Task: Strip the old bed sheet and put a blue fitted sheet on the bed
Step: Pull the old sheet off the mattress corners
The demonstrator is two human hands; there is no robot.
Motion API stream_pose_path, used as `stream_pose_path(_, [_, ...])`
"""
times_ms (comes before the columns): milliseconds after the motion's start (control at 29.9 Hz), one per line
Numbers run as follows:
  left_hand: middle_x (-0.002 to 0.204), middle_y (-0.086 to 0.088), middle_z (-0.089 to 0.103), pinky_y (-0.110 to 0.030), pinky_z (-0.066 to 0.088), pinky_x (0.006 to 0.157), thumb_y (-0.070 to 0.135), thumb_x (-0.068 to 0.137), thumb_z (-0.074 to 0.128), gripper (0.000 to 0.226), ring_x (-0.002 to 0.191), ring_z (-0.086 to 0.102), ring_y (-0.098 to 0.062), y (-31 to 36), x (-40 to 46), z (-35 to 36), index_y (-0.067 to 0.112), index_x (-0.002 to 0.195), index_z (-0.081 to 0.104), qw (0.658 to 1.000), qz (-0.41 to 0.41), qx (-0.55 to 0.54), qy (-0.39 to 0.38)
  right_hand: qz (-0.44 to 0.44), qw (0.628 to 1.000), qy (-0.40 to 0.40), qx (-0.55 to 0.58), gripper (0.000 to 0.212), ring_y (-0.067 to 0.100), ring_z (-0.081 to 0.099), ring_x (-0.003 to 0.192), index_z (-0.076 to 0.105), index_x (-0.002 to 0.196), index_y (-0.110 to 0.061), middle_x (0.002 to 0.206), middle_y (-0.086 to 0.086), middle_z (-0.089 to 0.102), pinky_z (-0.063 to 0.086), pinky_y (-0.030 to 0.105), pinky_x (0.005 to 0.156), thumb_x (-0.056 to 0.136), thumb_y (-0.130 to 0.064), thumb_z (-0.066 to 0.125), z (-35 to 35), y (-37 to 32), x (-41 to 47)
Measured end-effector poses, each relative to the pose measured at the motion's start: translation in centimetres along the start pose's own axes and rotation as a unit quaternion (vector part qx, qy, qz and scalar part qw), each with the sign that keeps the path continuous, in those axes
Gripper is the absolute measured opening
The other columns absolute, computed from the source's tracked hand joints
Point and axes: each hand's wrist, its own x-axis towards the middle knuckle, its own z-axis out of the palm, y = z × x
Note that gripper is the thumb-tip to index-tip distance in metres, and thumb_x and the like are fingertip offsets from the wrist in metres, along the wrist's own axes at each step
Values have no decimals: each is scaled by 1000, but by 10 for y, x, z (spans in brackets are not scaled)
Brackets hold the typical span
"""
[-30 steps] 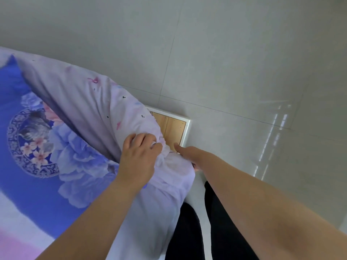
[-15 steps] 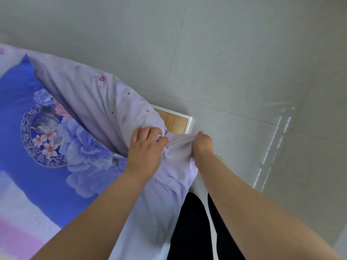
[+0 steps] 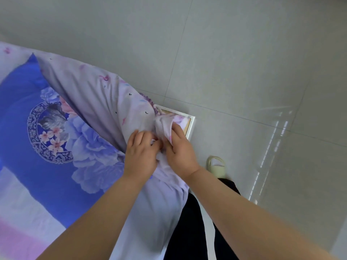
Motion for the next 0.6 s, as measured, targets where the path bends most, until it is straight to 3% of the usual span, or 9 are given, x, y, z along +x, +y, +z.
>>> stream_pose_path(33, [82,-3,52,-44,35,103,9,63,39,30,85,43,-25,0,-1,0,19,77,64,1000,3,-6,-3,3,998,19,52,29,20,54,105,58,112,-2,121,10,55,44,27,85,88,-8,43,-1,-5,-1])
stream_pose_path(100, [85,-2,53,-44,33,105,10,61,37,34,87,44,-25,0,2,0,19,77,65,1000,8,-19,-10,161,963,79,200,23,15,60,94,61,106,-7,107,6,62,47,23,80,88,-16,50,-12,-12,7])
stream_pose_path(200, [95,-2,58,-45,32,107,2,58,40,35,95,48,-24,8,11,1,19,77,63,999,7,-51,-7,435,784,-21,442,34,19,66,90,65,107,-7,102,10,70,53,27,82,94,-37,54,-41,1,27])
stream_pose_path(234, [105,-4,59,-46,32,107,-1,58,44,36,103,50,-26,14,13,1,18,82,64,998,5,-68,-13,451,777,-16,439,39,21,67,88,65,105,-6,96,11,71,53,30,84,96,-40,49,-53,10,32])
stream_pose_path(334, [147,-8,34,-45,29,110,1,67,49,61,134,34,-34,31,11,11,27,123,56,992,-37,-90,-78,412,834,177,321,31,18,60,63,62,91,-10,75,7,64,50,21,58,101,-32,42,-89,33,51])
stream_pose_path(401, [158,-1,12,-35,28,111,7,80,52,74,141,25,-28,38,3,18,37,145,30,953,-95,-196,-209,337,863,294,234,23,10,50,57,59,110,-22,83,-2,58,42,15,48,101,-26,39,-112,40,61])
stream_pose_path(501, [147,5,34,-22,32,102,31,94,52,65,132,40,-16,46,-15,30,43,147,18,775,-212,-388,-451,256,887,305,234,38,2,51,70,52,129,-33,112,-15,58,44,20,75,95,-33,38,-123,39,72])
stream_pose_path(535, [140,8,41,-22,35,99,35,95,51,59,126,45,-14,48,-19,34,41,147,22,753,-242,-420,-446,234,904,290,210,33,4,56,84,54,121,-35,115,-17,57,43,22,86,92,-36,38,-121,33,72])
stream_pose_path(601, [129,5,53,-21,42,86,35,99,45,48,107,54,-8,46,-20,38,25,145,35,737,-335,-484,-332,135,953,235,137,28,8,54,115,49,122,-36,126,-15,54,38,20,101,97,-32,37,-106,7,67])
